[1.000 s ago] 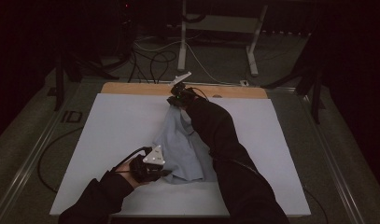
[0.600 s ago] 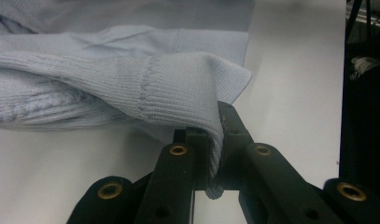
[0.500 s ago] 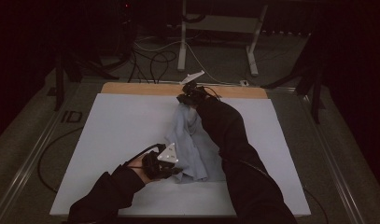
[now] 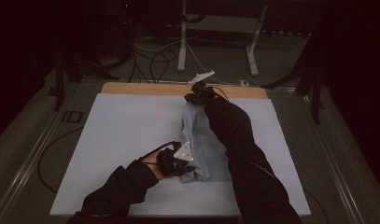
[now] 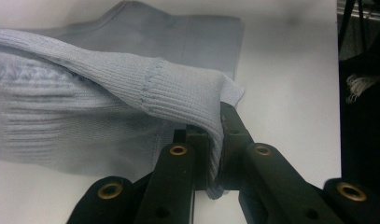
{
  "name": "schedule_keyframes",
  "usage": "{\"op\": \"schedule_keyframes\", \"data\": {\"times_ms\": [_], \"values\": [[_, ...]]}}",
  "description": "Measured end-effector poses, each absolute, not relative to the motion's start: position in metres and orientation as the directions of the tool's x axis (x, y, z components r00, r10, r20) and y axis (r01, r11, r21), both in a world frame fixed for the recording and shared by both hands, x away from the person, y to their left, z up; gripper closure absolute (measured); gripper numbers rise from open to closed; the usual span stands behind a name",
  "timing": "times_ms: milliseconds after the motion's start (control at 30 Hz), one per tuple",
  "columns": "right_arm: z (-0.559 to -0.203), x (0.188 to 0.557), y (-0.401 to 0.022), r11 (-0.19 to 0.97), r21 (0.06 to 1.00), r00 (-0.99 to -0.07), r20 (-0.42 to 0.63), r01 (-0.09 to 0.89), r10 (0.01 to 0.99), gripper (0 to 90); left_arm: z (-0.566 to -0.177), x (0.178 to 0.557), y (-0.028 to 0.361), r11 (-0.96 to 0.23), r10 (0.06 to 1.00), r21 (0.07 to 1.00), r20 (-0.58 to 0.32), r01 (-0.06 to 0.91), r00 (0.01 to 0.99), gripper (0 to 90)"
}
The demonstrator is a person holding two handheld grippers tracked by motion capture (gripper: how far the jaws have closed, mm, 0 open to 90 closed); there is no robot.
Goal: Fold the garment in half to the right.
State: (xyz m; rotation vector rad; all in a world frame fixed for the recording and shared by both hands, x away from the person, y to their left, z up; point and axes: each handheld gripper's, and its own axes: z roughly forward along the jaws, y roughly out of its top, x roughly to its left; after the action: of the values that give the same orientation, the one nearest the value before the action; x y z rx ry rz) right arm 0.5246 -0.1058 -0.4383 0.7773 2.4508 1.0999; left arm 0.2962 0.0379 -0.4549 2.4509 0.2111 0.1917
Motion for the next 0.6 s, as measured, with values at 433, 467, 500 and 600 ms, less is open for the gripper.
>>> {"op": "schedule_keyframes", "data": {"times_ms": [433,467,500,600], "values": [[-0.442,0.525,-0.123,0.524,0.774,-0.783,-0.058,0.357,0.619,84.6,-0.457,0.301,0.009,-0.792,0.156,0.607,0.103,0.062,0.982,86.8],[-0.442,0.525,-0.125,0.519,0.775,-0.784,-0.050,0.360,0.619,84.7,-0.457,0.301,0.007,-0.795,0.150,0.604,0.106,0.056,0.983,86.8],[-0.442,0.526,-0.127,0.520,0.776,-0.785,-0.053,0.357,0.617,84.7,-0.457,0.301,0.005,-0.800,0.141,0.599,0.112,0.046,0.984,86.8],[-0.443,0.526,-0.132,0.519,0.775,-0.784,-0.051,0.360,0.619,84.6,-0.458,0.303,0.000,-0.803,0.136,0.595,0.113,0.043,0.984,86.8]]}}
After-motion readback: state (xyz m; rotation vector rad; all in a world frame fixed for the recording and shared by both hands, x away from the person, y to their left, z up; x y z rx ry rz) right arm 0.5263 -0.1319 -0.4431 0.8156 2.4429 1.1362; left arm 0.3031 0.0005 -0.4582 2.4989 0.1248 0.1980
